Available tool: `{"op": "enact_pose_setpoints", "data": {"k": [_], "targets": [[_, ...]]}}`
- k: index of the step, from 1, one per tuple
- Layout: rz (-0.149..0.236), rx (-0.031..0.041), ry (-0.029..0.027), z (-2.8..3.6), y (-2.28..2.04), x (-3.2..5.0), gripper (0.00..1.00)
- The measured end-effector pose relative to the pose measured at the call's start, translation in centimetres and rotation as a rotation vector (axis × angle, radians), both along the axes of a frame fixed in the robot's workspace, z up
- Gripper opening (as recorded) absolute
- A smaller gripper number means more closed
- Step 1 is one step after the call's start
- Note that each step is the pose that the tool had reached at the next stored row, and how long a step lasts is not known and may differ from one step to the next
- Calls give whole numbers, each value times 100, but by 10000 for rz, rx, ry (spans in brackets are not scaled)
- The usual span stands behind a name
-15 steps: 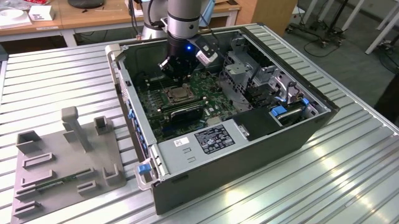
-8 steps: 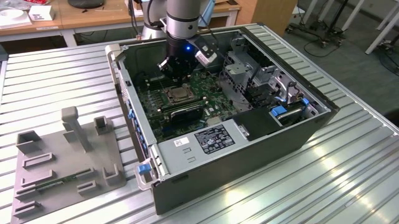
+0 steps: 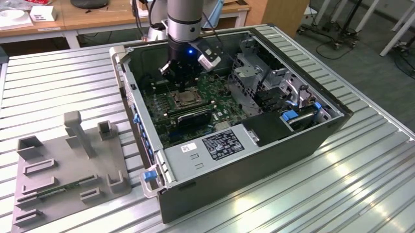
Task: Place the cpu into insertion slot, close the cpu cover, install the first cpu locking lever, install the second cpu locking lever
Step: 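Close the cpu cover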
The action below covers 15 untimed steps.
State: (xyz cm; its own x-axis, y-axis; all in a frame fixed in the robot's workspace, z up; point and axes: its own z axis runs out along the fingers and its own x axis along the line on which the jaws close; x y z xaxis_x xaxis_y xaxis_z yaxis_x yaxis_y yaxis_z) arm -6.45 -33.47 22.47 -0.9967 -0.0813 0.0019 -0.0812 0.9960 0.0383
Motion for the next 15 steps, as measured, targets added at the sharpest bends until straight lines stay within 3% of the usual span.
{"op": "enact_pose_setpoints", "data": {"k": [5,12,15], "targets": [[0,-1,1,-4,-11,-70,11],[1,-2,1,-6,-104,-131,11],[-2,-1,1,-6,-110,-132,11]]}}
